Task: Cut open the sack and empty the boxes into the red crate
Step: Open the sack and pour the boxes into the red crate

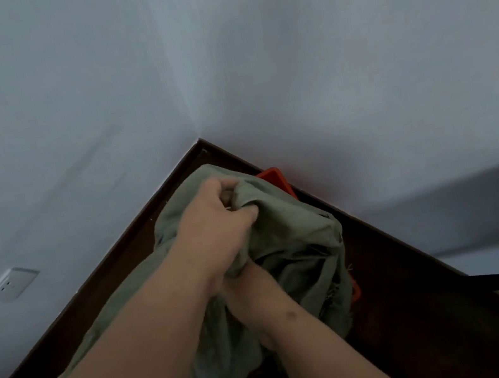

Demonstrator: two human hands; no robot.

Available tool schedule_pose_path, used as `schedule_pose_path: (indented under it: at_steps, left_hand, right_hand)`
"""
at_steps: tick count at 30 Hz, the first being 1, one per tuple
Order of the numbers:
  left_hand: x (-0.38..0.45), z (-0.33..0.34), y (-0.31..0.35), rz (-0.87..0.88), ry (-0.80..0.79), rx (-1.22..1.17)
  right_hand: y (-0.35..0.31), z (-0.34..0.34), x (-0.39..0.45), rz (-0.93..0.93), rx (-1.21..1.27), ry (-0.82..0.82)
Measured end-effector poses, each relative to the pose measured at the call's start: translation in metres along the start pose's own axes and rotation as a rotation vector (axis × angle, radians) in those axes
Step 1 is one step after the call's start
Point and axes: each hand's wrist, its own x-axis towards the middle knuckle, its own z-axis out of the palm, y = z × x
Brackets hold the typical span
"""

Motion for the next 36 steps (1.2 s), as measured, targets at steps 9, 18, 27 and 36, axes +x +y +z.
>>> schedule_pose_path:
  at_steps: [9, 18, 27, 36]
  left_hand:
    - [-0.011, -0.101, -0.122, -0.495, 0.032, 0.712]
    - [-0.019, -0.118, -0.118, -0.746, 0.171, -0.361]
    - [-0.017, -0.117, -0.018, -0.174, 0.410, -0.598]
    - [-0.039, -0.084, 0.037, 0.133, 0.314, -0.451]
  right_hand:
    - [-0.010, -0.012, 0.001, 0.045, 0.274, 0.046]
    - [-0.020, -0.022, -0.002, 0.093, 0.401, 0.104]
    - [-0.064, -0.048, -0.041, -0.108, -0.177, 0.075]
    - [-0.094, -0.053, -0.068, -0.145, -0.930, 0.332]
